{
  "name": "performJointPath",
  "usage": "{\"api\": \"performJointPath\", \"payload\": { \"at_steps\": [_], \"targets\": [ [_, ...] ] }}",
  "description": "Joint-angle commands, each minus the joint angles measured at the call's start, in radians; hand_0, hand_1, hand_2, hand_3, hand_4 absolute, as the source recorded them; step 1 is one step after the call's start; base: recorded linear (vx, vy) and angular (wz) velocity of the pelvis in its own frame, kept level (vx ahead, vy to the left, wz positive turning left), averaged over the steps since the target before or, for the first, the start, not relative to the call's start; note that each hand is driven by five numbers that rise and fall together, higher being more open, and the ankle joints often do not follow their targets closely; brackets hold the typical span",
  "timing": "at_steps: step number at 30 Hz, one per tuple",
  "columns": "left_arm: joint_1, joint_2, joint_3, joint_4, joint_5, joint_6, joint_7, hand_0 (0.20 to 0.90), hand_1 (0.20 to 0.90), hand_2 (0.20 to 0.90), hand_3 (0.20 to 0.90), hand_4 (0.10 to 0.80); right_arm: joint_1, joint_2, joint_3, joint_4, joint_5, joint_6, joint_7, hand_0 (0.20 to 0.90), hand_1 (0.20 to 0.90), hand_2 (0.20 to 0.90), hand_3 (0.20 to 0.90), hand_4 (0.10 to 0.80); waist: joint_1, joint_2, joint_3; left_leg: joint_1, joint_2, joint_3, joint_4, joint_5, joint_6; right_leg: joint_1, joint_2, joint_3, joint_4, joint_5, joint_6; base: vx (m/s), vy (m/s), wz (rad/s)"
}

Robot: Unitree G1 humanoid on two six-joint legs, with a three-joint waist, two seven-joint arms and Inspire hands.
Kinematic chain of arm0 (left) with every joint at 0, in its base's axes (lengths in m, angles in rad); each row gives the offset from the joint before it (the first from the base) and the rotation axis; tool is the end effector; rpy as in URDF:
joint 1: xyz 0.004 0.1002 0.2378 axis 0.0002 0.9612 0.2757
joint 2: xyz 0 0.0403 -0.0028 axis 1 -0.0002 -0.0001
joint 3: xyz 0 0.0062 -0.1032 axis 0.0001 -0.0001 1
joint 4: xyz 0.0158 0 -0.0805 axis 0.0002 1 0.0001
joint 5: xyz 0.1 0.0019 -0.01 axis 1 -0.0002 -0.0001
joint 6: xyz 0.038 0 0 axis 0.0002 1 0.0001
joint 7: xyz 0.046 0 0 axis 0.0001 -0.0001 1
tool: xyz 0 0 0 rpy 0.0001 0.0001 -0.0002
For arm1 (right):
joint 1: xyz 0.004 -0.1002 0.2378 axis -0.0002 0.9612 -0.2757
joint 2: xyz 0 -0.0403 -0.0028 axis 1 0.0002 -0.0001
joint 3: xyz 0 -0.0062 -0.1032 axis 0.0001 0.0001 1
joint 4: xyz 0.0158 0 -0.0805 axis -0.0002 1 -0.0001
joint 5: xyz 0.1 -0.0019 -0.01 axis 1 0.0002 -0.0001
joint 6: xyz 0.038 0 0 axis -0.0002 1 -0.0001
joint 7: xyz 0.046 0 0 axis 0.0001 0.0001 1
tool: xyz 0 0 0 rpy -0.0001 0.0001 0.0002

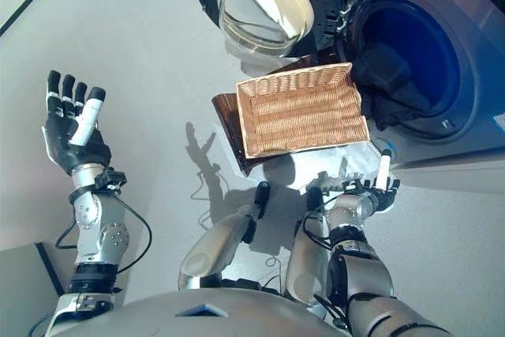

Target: Pick up the clothes and place them into the washing machine

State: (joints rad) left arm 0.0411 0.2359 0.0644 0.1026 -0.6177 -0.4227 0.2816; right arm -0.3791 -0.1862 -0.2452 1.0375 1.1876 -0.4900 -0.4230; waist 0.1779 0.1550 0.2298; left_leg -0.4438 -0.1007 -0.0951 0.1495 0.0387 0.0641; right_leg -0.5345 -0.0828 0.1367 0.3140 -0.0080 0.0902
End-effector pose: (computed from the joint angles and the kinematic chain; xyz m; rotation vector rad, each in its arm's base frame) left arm 0.1893 0.2193 0.0436 -0.3941 -0.2627 0.4750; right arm 0.2253 -0.2384 -0.0292 0.9378 0.2065 -1.2040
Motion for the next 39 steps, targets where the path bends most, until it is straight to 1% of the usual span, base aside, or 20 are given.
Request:
{"api": "performJointPath", "payload": {
  "at_steps": [1,6,8,16,17,20,21,22,23,24,26,27,30,31,32,34,35,36,37,39],
  "targets": [
    [-0.044,0.075,0.039,-0.119,0.021,-0.113,0.004,0.9,0.9,0.9,0.9,0.8,-0.103,-0.123,-0.009,-0.013,-0.042,-0.042,-0.028,0.9,0.9,0.9,0.9,0.8,0.021,0.015,-0.019,-0.042,0.006,-0.012,0.014,-0.013,-0.056,0.066,-0.021,0.007,-0.04,-0.077,-0.019,0.02,0.034,0.04],
    [-0.046,0.074,0.034,-0.114,0.031,-0.11,0.017,0.9,0.9,0.9,0.9,0.8,-0.148,-0.173,-0.022,-0.026,-0.063,-0.056,-0.061,0.9,0.9,0.9,0.9,0.8,0.027,0.032,-0.004,-0.06,-0.005,-0.014,0.032,-0.023,-0.055,0.047,-0.023,0.006,-0.025,-0.08,-0.018,0.018,0.024,0.13],
    [-0.057,0.076,0.027,-0.111,0.037,-0.113,0.03,0.9,0.9,0.9,0.9,0.8,-0.185,-0.198,-0.017,-0.046,-0.082,-0.071,-0.082,0.9,0.9,0.9,0.9,0.8,0.03,0.044,0.009,-0.073,-0.013,-0.012,0.051,-0.034,-0.054,0.031,-0.024,0.006,-0.007,-0.083,-0.017,0.011,0.027,0.08],
    [-0.081,0.082,0.002,-0.108,0.051,-0.107,0.048,0.9,0.9,0.9,0.9,0.8,-0.265,-0.28,-0.008,-0.02,-0.117,-0.07,-0.125,0.9,0.9,0.9,0.9,0.8,0.036,0.062,0.035,-0.118,-0.027,-0.004,0.108,-0.059,-0.049,-0.023,-0.02,0.008,0.054,-0.1,-0.022,0.002,0.002,0.0],
    [-0.083,0.086,0.004,-0.109,0.051,-0.108,0.052,0.9,0.9,0.9,0.9,0.8,-0.287,-0.296,-0.005,-0.018,-0.118,-0.071,-0.128,0.9,0.9,0.9,0.9,0.8,0.039,0.072,0.042,-0.129,-0.03,-0.005,0.11,-0.059,-0.049,-0.038,-0.019,0.009,0.064,-0.104,-0.022,-0.019,0.018,0.04],
    [-0.087,0.085,0.004,-0.107,0.051,-0.109,0.054,0.9,0.9,0.9,0.9,0.8,-0.303,-0.307,-0.001,-0.014,-0.123,-0.071,-0.134,0.9,0.9,0.9,0.9,0.8,0.041,0.078,0.045,-0.14,-0.032,-0.003,0.115,-0.059,-0.05,-0.051,-0.021,0.009,0.073,-0.106,-0.023,-0.018,0.022,0.07],
    [-0.095,0.089,0.002,-0.103,0.049,-0.11,0.06,0.9,0.9,0.9,0.9,0.8,-0.337,-0.325,0.003,-0.012,-0.112,-0.076,-0.139,0.9,0.9,0.9,0.9,0.8,0.045,0.089,0.052,-0.153,-0.037,0.001,0.119,-0.059,-0.05,-0.07,-0.022,0.008,0.087,-0.11,-0.024,-0.042,0.032,0.07],
    [-0.099,0.092,0.001,-0.105,0.051,-0.11,0.064,0.9,0.9,0.9,0.9,0.8,-0.348,-0.337,0.008,-0.013,-0.118,-0.073,-0.143,0.9,0.9,0.9,0.9,0.8,0.048,0.095,0.057,-0.163,-0.039,0.004,0.122,-0.057,-0.05,-0.08,-0.022,0.006,0.092,-0.108,-0.025,-0.018,0.043,0.01],
    [-0.103,0.09,0.001,-0.104,0.05,-0.11,0.069,0.9,0.9,0.9,0.9,0.8,-0.36,-0.349,0.013,-0.012,-0.131,-0.07,-0.154,0.9,0.9,0.9,0.9,0.8,0.049,0.098,0.061,-0.174,-0.043,0.004,0.136,-0.071,-0.049,-0.092,-0.025,0.008,0.109,-0.124,-0.025,0.0,0.0,0.0],
    [-0.103,0.089,0.002,-0.104,0.05,-0.11,0.069,0.9,0.9,0.9,0.9,0.8,-0.362,-0.349,0.014,-0.013,-0.131,-0.07,-0.155,0.9,0.9,0.9,0.9,0.8,0.049,0.099,0.061,-0.179,-0.042,0.005,0.135,-0.062,-0.049,-0.096,-0.023,0.008,0.107,-0.115,-0.025,-0.022,0.032,0.0],
    [-0.113,0.091,-0.003,-0.106,0.045,-0.112,0.077,0.9,0.9,0.9,0.9,0.8,-0.414,-0.406,0.026,-0.005,-0.163,-0.061,-0.182,0.9,0.9,0.9,0.9,0.8,0.054,0.116,0.077,-0.207,-0.053,0.01,0.15,-0.069,-0.049,-0.128,-0.028,0.005,0.138,-0.128,-0.025,-0.025,0.038,0.05],
    [-0.115,0.089,-0.002,-0.106,0.044,-0.112,0.077,0.9,0.9,0.9,0.9,0.8,-0.417,-0.407,0.027,-0.004,-0.164,-0.06,-0.183,0.9,0.9,0.9,0.9,0.8,0.055,0.118,0.078,-0.212,-0.051,0.011,0.149,-0.06,-0.049,-0.133,-0.027,0.005,0.136,-0.12,-0.025,-0.01,0.032,0.04],
    [-0.117,0.093,-0.005,-0.113,0.051,-0.117,0.085,0.9,0.9,0.9,0.9,0.8,-0.456,-0.462,0.044,0.003,-0.199,-0.048,-0.201,0.9,0.9,0.9,0.9,0.8,0.057,0.132,0.087,-0.229,-0.064,0.016,0.161,-0.07,-0.049,-0.154,-0.038,0.004,0.162,-0.134,-0.023,0.013,0.034,0.04],
    [-0.119,0.092,-0.004,-0.113,0.052,-0.117,0.086,0.9,0.9,0.9,0.9,0.8,-0.458,-0.464,0.045,0.004,-0.199,-0.048,-0.201,0.9,0.9,0.9,0.9,0.8,0.058,0.133,0.088,-0.233,-0.063,0.016,0.158,-0.061,-0.049,-0.158,-0.036,0.004,0.159,-0.125,-0.023,0.014,0.046,0.09],
    [-0.119,0.096,-0.006,-0.116,0.056,-0.117,0.089,0.9,0.9,0.9,0.9,0.8,-0.475,-0.482,0.057,0.013,-0.212,-0.038,-0.202,0.9,0.9,0.9,0.9,0.8,0.057,0.136,0.091,-0.232,-0.067,0.015,0.159,-0.071,-0.048,-0.161,-0.04,0.007,0.167,-0.136,-0.022,0.012,0.042,0.05],
    [-0.121,0.102,-0.009,-0.116,0.06,-0.121,0.09,0.9,0.9,0.9,0.9,0.8,-0.497,-0.515,0.077,0.03,-0.229,-0.024,-0.2,0.9,0.9,0.9,0.9,0.8,0.061,0.143,0.095,-0.234,-0.071,0.017,0.151,-0.066,-0.047,-0.168,-0.047,0.008,0.168,-0.135,-0.02,0.033,0.038,-0.01],
    [-0.122,0.101,-0.009,-0.115,0.06,-0.121,0.09,0.9,0.9,0.9,0.9,0.8,-0.5,-0.516,0.078,0.032,-0.229,-0.024,-0.199,0.9,0.9,0.9,0.9,0.8,0.06,0.144,0.095,-0.234,-0.071,0.017,0.15,-0.065,-0.047,-0.168,-0.047,0.008,0.168,-0.135,-0.02,0.014,0.031,0.0],
    [-0.122,0.105,-0.013,-0.118,0.058,-0.125,0.088,0.9,0.9,0.9,0.9,0.8,-0.517,-0.538,0.09,0.051,-0.229,-0.014,-0.192,0.9,0.9,0.9,0.9,0.8,0.064,0.152,0.1,-0.234,-0.077,0.016,0.138,-0.057,-0.048,-0.176,-0.052,0.008,0.169,-0.135,-0.02,0.005,0.023,0.04],
    [-0.123,0.104,-0.013,-0.118,0.058,-0.125,0.088,0.9,0.9,0.9,0.9,0.8,-0.518,-0.539,0.091,0.052,-0.229,-0.014,-0.191,0.9,0.9,0.9,0.9,0.8,0.063,0.152,0.1,-0.234,-0.077,0.015,0.137,-0.057,-0.048,-0.176,-0.052,0.008,0.17,-0.135,-0.02,0.007,0.042,0.08],
    [-0.124,0.111,-0.015,-0.133,0.058,-0.129,0.087,0.9,0.9,0.9,0.9,0.8,-0.542,-0.571,0.119,0.07,-0.244,0.008,-0.18,0.9,0.9,0.9,0.9,0.8,0.071,0.159,0.106,-0.242,-0.083,0.013,0.122,-0.046,-0.052,-0.184,-0.06,0.0,0.17,-0.136,-0.02,0.002,0.022,0.09]
  ]
}}
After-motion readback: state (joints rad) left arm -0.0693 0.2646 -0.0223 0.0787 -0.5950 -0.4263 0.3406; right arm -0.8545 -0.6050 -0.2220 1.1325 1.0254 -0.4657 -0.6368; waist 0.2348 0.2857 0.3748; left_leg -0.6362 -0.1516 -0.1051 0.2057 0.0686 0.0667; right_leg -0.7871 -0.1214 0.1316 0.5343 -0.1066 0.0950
